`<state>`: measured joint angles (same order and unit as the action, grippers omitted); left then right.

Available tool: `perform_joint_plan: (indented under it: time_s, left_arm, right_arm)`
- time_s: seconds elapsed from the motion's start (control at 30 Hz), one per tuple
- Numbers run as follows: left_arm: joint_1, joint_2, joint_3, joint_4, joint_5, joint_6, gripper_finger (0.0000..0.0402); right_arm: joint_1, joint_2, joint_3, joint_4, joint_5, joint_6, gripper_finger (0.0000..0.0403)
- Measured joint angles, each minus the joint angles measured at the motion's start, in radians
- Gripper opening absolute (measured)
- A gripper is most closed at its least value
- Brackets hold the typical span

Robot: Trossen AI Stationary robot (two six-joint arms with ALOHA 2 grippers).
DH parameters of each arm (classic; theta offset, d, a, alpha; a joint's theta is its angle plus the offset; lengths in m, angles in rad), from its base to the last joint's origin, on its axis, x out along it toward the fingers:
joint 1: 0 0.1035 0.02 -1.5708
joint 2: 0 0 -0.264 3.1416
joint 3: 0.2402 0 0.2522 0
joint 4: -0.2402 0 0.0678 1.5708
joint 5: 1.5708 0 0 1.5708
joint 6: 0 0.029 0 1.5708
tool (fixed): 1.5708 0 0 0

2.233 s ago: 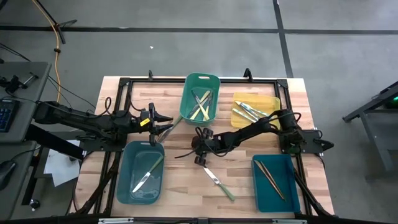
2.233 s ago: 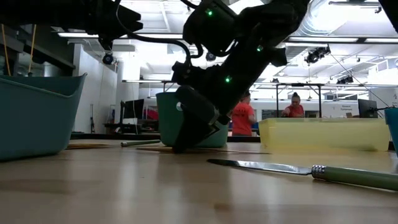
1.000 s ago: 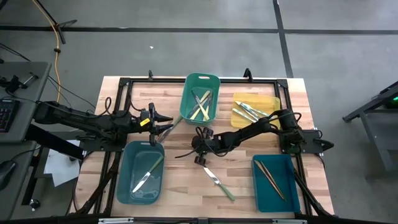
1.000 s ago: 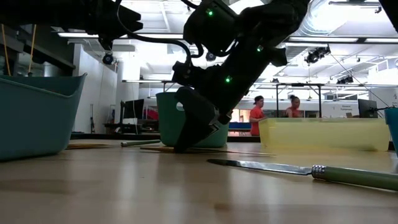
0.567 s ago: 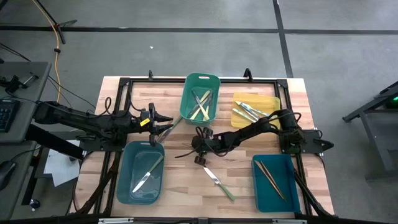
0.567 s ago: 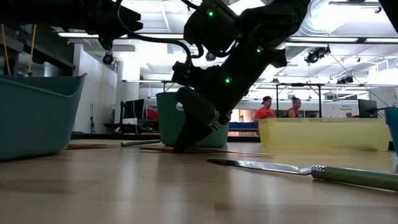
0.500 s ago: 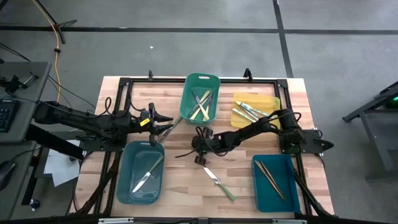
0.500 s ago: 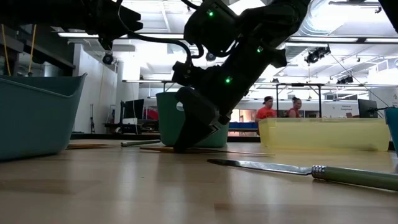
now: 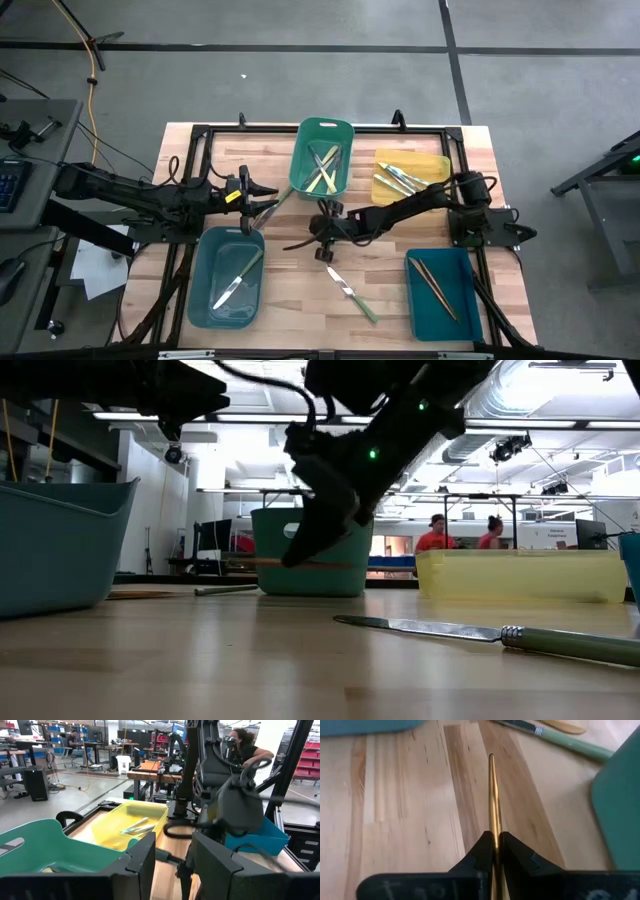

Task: Sort silverware by color (type)
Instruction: Put the gold knife into the right blue bin

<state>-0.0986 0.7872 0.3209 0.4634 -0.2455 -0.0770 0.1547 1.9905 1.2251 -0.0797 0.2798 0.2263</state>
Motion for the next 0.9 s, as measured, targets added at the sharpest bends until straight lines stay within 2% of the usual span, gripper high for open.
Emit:
perform_joint_plan:
  time_s: [0.23,0.53,0.73,0.9]
  left_arm:
    - [0.0,0.0,0.0,-0.004,0.0,0.001,0.0119]
    - [0.0,0.0,0.0,-0.004,0.0,0.0,0.0119]
    - [0.0,0.0,0.0,-0.004,0.0,-0.004,0.0119]
    - [0.0,0.0,0.0,-0.005,0.0,-0.025,0.0119]
  right_arm:
    - [0.0,-0.077,0.001,-0.115,0.001,-0.023,0.0016]
    - [0.004,-0.163,0.002,-0.356,0.002,0.024,0.0016]
    - [0.022,-0.167,-0.002,-0.428,0.002,0.057,0.0016]
    - [0.025,-0.203,-0.099,-0.395,0.001,0.123,0.0016]
